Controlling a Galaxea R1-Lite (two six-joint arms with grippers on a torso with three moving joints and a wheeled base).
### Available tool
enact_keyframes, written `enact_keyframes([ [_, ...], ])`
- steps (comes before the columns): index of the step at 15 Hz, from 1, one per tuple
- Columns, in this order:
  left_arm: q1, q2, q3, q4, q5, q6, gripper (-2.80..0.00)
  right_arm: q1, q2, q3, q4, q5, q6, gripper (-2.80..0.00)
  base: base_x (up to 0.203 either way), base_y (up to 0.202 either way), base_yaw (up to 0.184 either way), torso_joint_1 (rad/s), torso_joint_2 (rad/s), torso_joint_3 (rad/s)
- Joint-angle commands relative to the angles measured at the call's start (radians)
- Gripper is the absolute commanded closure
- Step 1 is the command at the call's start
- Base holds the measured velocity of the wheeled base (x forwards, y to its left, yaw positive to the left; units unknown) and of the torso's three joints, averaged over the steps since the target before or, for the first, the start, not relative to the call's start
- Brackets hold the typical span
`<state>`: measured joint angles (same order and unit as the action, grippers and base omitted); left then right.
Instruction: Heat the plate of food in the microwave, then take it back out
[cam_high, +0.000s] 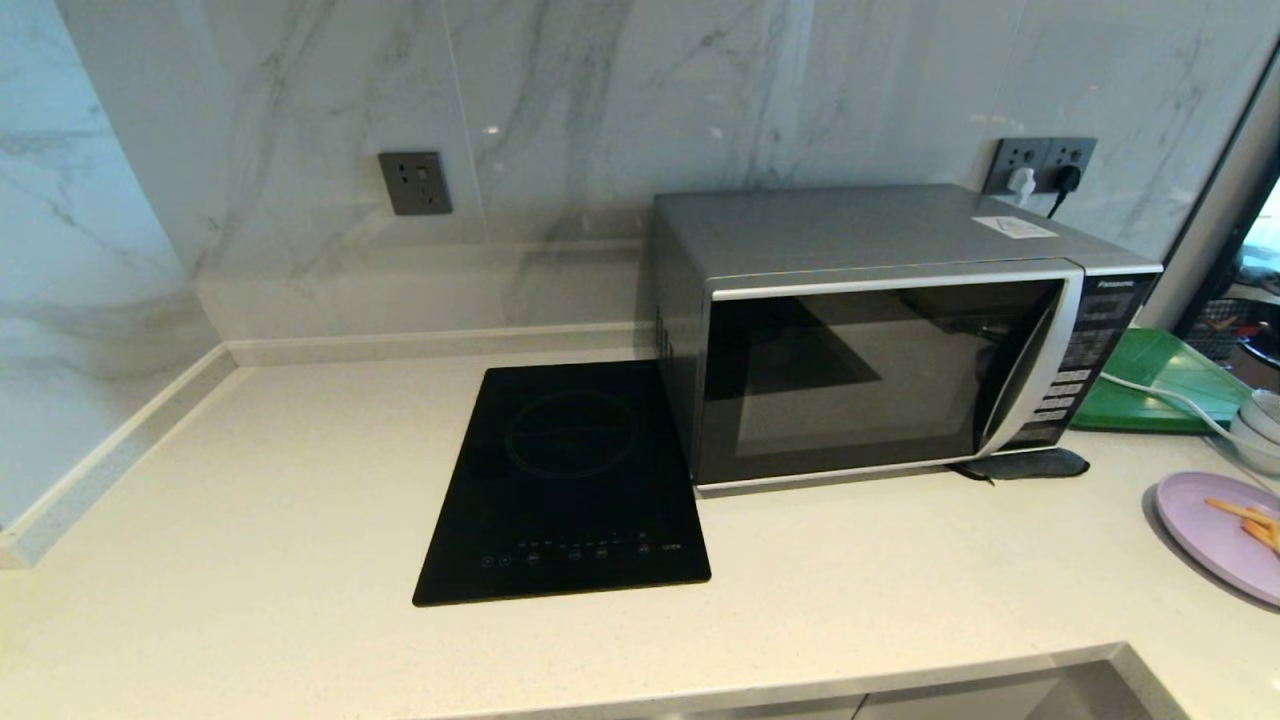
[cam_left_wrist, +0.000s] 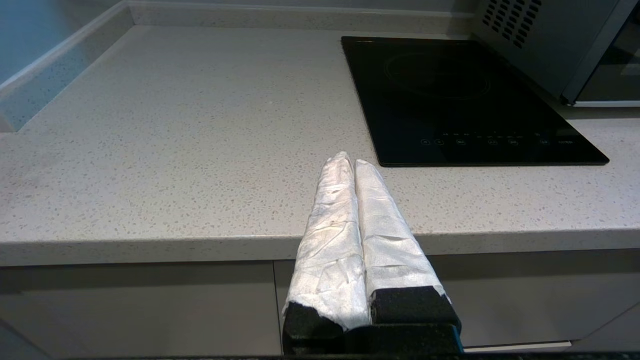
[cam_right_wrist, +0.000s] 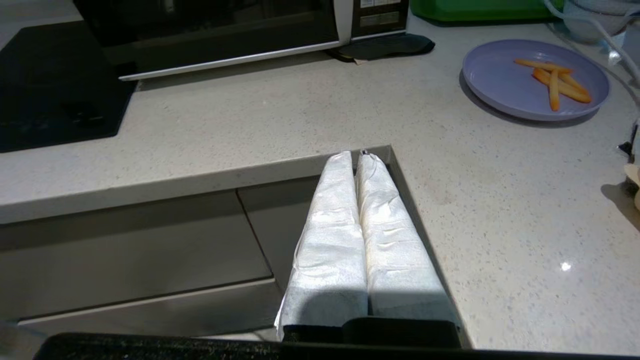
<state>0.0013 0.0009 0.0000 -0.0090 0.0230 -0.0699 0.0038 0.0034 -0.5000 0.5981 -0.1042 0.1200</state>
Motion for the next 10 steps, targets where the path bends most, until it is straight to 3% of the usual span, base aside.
enact_keyframes([
  [1, 0.0, 0.001, 0.0, 0.0, 0.0, -0.001, 0.0, 0.0, -0.003, 0.208, -0.286, -0.021, -0.054, 0.0, 0.0, 0.0, 0.0, 0.0, 0.0, 0.0],
  [3, 0.0, 0.001, 0.0, 0.0, 0.0, -0.001, 0.0, 0.0, -0.002, 0.35, -0.478, -0.031, -0.109, 0.0, 0.0, 0.0, 0.0, 0.0, 0.0, 0.0],
  [6, 0.0, 0.001, 0.0, 0.0, 0.0, -0.001, 0.0, 0.0, -0.002, 0.462, -0.597, -0.022, -0.11, 0.0, 0.0, 0.0, 0.0, 0.0, 0.0, 0.0],
  [8, 0.0, 0.001, 0.0, 0.0, 0.0, -0.001, 0.0, 0.001, -0.002, 0.481, -0.613, 0.048, -0.094, 0.0, 0.0, 0.0, 0.0, 0.0, 0.0, 0.0],
  [10, 0.0, 0.001, 0.0, 0.0, 0.0, -0.001, 0.0, 0.0, -0.002, 0.502, -0.622, 0.066, -0.066, 0.0, 0.0, 0.0, 0.0, 0.0, 0.0, 0.0],
])
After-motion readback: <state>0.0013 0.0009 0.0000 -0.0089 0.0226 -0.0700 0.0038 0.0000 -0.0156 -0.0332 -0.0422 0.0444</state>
